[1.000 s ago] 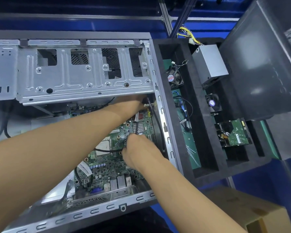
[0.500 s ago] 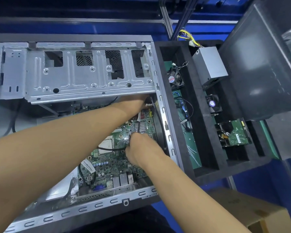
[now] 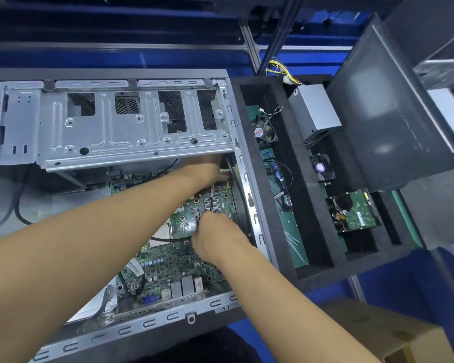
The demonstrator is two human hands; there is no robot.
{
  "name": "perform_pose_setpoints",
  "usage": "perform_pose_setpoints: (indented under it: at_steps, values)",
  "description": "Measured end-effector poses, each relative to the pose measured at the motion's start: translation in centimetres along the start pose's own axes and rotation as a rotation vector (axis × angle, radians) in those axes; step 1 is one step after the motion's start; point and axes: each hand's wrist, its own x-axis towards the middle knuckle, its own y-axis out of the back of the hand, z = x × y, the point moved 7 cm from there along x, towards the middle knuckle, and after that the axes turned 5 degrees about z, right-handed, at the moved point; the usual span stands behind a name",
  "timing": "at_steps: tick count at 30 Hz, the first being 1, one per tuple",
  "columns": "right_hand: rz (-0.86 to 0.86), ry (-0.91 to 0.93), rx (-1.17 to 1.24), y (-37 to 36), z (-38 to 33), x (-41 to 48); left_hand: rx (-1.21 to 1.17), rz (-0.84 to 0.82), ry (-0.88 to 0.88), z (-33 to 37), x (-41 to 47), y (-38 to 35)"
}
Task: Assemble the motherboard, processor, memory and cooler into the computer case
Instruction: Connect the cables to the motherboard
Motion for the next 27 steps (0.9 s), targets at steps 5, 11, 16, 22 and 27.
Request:
perform_pose_setpoints:
  at_steps: [5,11,16,22,27]
  values:
    - [0.007,0.021,0.010,-0.2,0.1,0.2,-0.052,-0.006,0.012,0.0,-0.4,0.2]
    - [0.028,0.012,-0.006,-0.2,0.0,0.5,-0.084,0.168,-0.078,0.2,-1.2,1.4]
    - [0.059,0.011,0.007,0.0,0.1,0.4,-0.080,0.199,-0.068,0.0,-1.8,1.4]
    - [0.077,0.032,0.036,0.3,-0.1,0.2,0.020,0.396,-0.209,0.4,-1.7,2.2]
    - [0.083,0.032,0.043,0.4,-0.3,0.1,0.136,0.402,-0.308,0.9,-2.0,2.3]
